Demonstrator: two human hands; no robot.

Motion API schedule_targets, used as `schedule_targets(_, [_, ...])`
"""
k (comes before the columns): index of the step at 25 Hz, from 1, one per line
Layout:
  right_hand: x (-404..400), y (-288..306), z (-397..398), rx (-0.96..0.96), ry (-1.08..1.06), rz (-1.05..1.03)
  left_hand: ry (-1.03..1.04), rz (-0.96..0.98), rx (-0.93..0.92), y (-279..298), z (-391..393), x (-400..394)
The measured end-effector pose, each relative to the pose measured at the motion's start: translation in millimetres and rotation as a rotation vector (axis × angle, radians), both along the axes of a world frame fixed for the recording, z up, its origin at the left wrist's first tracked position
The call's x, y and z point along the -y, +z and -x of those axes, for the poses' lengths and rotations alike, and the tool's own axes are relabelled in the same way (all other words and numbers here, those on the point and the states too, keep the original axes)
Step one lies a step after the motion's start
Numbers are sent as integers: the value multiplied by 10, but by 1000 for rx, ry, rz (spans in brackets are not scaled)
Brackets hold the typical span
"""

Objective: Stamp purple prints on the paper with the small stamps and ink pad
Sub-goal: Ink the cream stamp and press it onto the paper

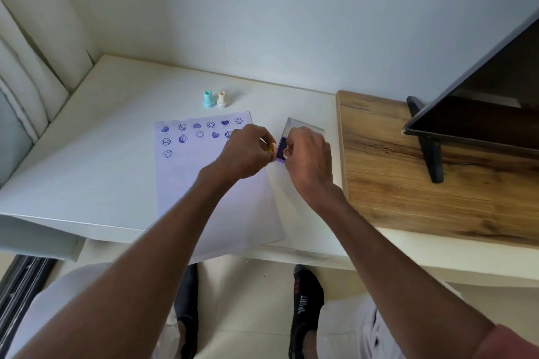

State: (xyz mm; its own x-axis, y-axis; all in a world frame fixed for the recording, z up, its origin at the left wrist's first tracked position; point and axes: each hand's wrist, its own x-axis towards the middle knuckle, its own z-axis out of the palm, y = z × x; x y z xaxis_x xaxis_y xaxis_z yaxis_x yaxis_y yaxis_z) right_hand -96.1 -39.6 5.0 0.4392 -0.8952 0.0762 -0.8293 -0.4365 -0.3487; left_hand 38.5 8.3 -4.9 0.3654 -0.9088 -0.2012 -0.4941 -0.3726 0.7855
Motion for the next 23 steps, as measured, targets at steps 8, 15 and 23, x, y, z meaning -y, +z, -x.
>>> schedule_targets(8, [-31,-27,0,15,19,21,-3,2,22,-1,39,-3])
schedule_targets(15, [20,-51,7,39,-3,39,7,-1,-120,88,37,-54])
schedule_targets(23, [47,-81,27,17,70,82,-20,11,-43,37,92,-110])
